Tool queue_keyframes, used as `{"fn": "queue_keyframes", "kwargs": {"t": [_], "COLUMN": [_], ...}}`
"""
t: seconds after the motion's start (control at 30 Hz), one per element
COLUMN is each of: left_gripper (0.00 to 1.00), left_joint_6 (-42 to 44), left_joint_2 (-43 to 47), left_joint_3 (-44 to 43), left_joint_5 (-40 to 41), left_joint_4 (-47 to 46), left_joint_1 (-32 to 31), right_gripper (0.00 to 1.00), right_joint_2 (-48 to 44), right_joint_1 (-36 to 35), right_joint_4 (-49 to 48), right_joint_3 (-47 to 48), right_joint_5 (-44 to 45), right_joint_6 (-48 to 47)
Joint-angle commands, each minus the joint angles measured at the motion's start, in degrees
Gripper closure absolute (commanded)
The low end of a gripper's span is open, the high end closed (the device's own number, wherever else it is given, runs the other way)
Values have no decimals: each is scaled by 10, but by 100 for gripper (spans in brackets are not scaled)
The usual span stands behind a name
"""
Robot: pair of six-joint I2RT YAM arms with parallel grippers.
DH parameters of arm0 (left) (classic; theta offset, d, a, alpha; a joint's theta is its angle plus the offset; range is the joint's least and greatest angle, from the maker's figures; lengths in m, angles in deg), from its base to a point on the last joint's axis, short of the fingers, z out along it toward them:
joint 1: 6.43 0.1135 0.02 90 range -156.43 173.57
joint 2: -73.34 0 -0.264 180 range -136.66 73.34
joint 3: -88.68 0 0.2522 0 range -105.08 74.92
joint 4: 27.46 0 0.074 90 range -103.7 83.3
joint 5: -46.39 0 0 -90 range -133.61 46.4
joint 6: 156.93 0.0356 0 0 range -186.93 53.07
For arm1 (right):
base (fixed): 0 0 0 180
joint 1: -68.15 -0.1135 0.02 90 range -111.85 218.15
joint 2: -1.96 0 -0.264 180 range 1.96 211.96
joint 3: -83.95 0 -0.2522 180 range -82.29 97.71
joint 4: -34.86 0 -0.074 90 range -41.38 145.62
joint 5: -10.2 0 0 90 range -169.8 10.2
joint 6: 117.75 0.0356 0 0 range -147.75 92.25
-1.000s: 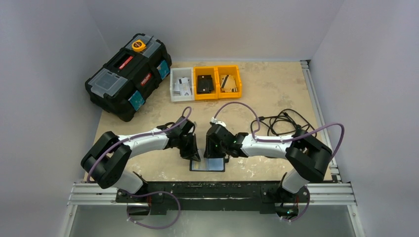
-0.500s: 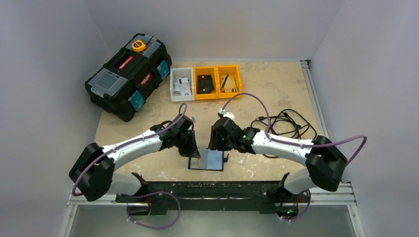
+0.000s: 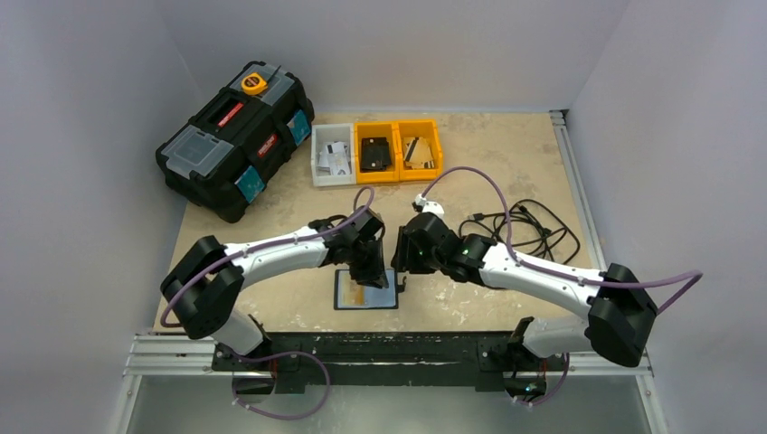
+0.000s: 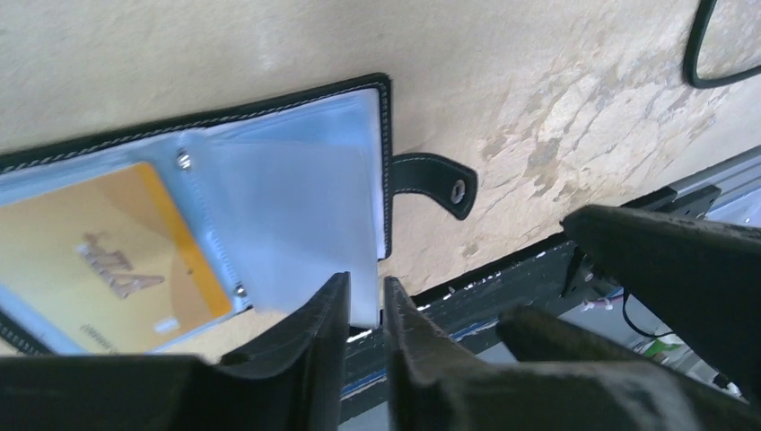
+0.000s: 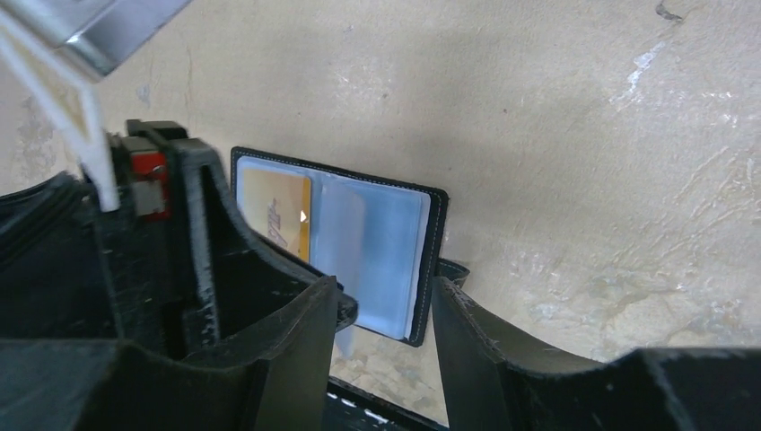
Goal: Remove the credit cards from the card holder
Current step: Remove the credit card from the card holder.
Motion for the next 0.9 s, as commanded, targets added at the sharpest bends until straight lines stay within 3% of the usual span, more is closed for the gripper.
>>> {"fn": "queue_keyframes", "kwargs": {"t": [0.0, 0.2, 0.43, 0.63, 0.87], "left_gripper": [75, 60, 61, 75, 91], "left_joint_6": [-5, 17, 53, 97, 109], "left_joint_2": [-33, -45, 26, 84, 95], "left_joint_3": [-42, -56, -38, 33, 80], "left_joint_5": [-19, -45, -8, 8, 16], "left_joint_4": [-37, -60, 9, 47, 44], "left_joint_1": [-10, -6, 52, 138, 162], "right_gripper": [57, 56, 57, 58, 60], "right_joint_2": [-34, -48, -31, 38, 147], "right_joint_1": [5, 5, 4, -10, -30], "right_joint_4": [21, 29, -26, -124, -200], "right_joint_3": [-9, -11, -14, -1, 35], "right_joint_5": [28, 22, -26, -98, -167], "right_joint_6": [-1, 4, 10, 27, 45]}}
